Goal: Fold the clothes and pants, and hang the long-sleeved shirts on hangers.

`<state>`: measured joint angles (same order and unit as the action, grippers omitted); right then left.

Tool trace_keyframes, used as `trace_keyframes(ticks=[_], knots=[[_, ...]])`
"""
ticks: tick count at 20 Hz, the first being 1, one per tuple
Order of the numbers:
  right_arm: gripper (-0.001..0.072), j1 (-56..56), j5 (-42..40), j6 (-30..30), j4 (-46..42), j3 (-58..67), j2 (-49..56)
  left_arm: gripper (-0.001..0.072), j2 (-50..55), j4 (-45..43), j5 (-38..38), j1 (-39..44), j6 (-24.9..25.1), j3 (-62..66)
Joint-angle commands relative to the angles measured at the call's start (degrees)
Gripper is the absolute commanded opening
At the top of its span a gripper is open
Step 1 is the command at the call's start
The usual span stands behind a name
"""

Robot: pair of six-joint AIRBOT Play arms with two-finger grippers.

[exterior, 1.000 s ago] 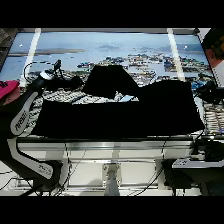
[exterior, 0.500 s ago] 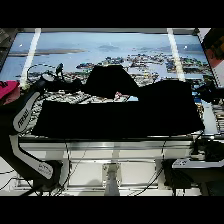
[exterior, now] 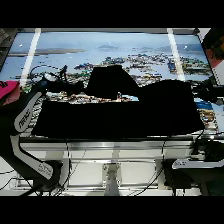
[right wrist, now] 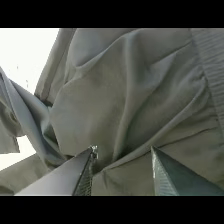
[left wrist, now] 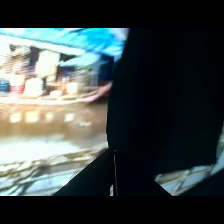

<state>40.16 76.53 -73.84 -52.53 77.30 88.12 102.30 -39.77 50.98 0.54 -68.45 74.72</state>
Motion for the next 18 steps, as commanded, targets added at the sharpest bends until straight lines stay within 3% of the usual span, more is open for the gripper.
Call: trace_keyframes(ticks=[1,3,7,14,16,18], knots=[[0.0402,-0.09,-2.8,-0.48,-1.2,0.07,0.26,-0.0001,-4.57,-1.64,-0.35,-1.07,0.7,0.68],[0.0403,-0.09,-5.2,-1.81,-2.29,0.07,1.11,-0.0001,-8.02,-7.52,-0.72,-2.36,-0.85,3.89],[0.0403,-0.09,-11.76,-4.81,-4.13,0.07,3.02,-0.0001,-9.68,-24.59,-5.05,-3.54,-9.66,16.52],[0.0402,-0.22,-11.56,-5.66,-3.96,0.07,4.09,0.0001,-9.27,-26.69,-27.43,-2.99,-9.53,24.33],[0.0403,-0.22,-11.56,-5.66,-3.87,0.07,4.09,0.0001,-9.16,-26.69,-27.93,-3.02,-7.23,24.3],[0.0402,-0.22,-11.56,-5.66,-3.87,0.07,4.09,0.0002,-8.81,-28.44,-21.97,-3.28,-2.73,24.28]])
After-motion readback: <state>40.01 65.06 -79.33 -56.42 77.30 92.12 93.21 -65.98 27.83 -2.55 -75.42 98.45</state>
